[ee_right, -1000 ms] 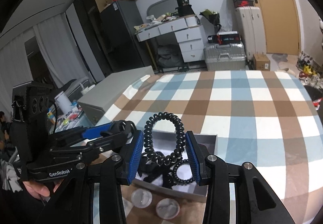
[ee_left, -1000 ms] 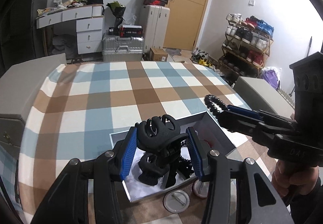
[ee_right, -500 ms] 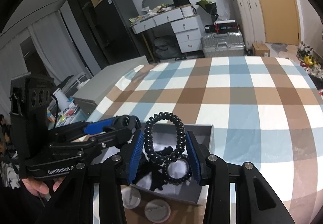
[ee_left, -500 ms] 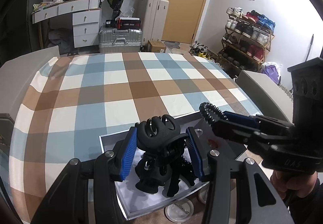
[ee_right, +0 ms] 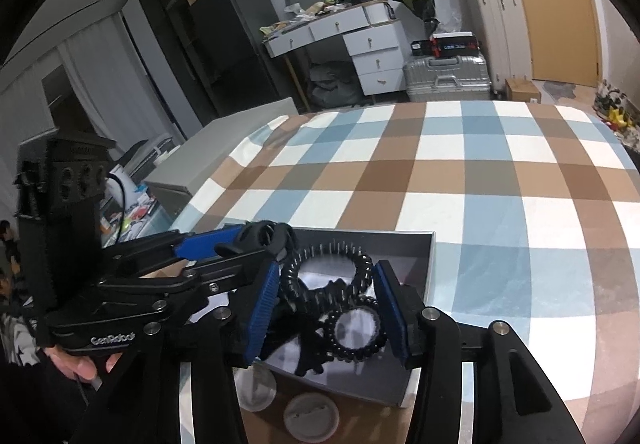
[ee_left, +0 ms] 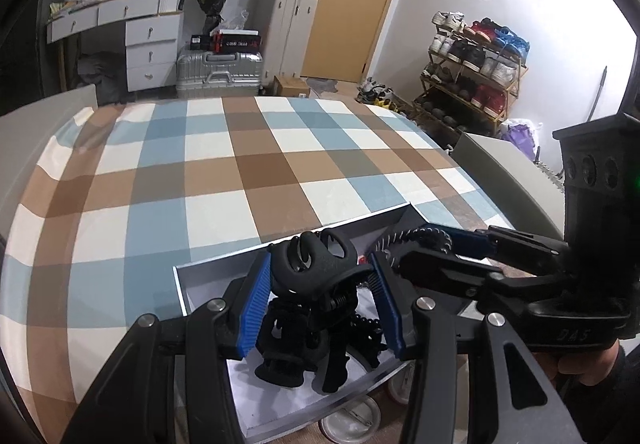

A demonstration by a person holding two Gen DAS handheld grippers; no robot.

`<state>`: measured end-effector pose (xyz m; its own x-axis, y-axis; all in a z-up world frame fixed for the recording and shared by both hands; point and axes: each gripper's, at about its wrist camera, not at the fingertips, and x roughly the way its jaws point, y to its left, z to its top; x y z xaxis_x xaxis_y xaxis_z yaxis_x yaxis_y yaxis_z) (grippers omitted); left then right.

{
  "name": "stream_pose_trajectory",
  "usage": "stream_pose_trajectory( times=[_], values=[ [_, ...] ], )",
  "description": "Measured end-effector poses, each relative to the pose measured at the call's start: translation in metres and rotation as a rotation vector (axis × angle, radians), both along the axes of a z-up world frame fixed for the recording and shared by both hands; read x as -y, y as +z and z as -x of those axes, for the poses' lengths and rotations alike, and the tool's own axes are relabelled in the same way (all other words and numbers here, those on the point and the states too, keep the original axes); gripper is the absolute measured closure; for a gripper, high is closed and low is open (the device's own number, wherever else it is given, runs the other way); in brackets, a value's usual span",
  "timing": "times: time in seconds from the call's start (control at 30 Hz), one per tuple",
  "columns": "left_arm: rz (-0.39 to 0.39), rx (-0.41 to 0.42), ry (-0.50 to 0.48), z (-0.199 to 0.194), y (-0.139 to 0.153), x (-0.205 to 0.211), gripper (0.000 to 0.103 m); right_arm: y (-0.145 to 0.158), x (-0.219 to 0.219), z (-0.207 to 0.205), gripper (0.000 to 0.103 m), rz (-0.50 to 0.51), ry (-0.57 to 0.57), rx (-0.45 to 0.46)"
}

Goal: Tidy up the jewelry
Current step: 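Carry the claw clip with the left and spiral tie with the right into the box, release both, then withdraw both grippers from the box toward the white badges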

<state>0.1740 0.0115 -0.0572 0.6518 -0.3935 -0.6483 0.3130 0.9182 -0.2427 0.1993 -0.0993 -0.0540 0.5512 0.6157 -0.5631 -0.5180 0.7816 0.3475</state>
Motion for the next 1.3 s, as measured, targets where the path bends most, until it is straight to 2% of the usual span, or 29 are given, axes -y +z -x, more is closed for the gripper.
stream_pose_trajectory(
  times=[0.03, 0.1, 0.13, 0.23, 0.4, 0.47, 0.5, 0.7, 0.87, 1.0, 1.17, 1.3],
  values=[
    [0.0, 0.003, -0.005, 0.001, 0.001, 0.0, 0.053, 0.001, 0.002, 0.001, 0.045, -0.009, -0.005, 0.007],
    [0.0, 0.024, -0.021, 0.005, 0.005, 0.001, 0.035, 0.004, 0.005, 0.004, 0.042, -0.02, -0.013, 0.017],
    [-0.003, 0.038, -0.019, 0.007, 0.007, 0.001, 0.033, 0.005, 0.007, 0.006, 0.042, -0.022, -0.019, 0.022],
    [-0.022, 0.05, -0.005, 0.01, 0.011, 0.001, 0.033, 0.009, 0.011, 0.01, 0.041, -0.024, -0.032, 0.031],
    [-0.026, 0.07, 0.044, 0.016, 0.015, -0.005, 0.033, 0.017, 0.016, 0.019, 0.033, -0.028, -0.053, 0.054],
    [-0.06, 0.091, 0.079, 0.021, 0.016, -0.005, 0.033, 0.019, 0.016, 0.022, 0.022, -0.031, -0.059, 0.06],
    [-0.074, 0.099, 0.098, 0.023, 0.016, -0.005, 0.033, 0.019, 0.016, 0.023, 0.02, -0.033, -0.056, 0.061],
    [-0.075, 0.111, 0.135, 0.035, 0.015, -0.009, 0.033, 0.024, 0.011, 0.036, 0.02, -0.006, -0.039, 0.077],
    [-0.082, 0.121, 0.176, 0.042, 0.018, -0.01, 0.032, 0.033, 0.01, 0.048, 0.012, -0.004, -0.047, 0.113],
    [-0.108, 0.129, 0.202, 0.05, 0.018, -0.01, 0.023, 0.038, 0.011, 0.058, 0.007, -0.022, -0.058, 0.126],
    [-0.128, 0.153, 0.23, 0.062, 0.019, -0.01, 0.019, 0.034, 0.013, 0.071, 0.003, -0.032, -0.069, 0.124],
    [-0.155, 0.132, 0.257, 0.07, 0.016, -0.008, 0.014, 0.025, 0.017, 0.082, 0.002, -0.037, -0.088, 0.115]
  ],
)
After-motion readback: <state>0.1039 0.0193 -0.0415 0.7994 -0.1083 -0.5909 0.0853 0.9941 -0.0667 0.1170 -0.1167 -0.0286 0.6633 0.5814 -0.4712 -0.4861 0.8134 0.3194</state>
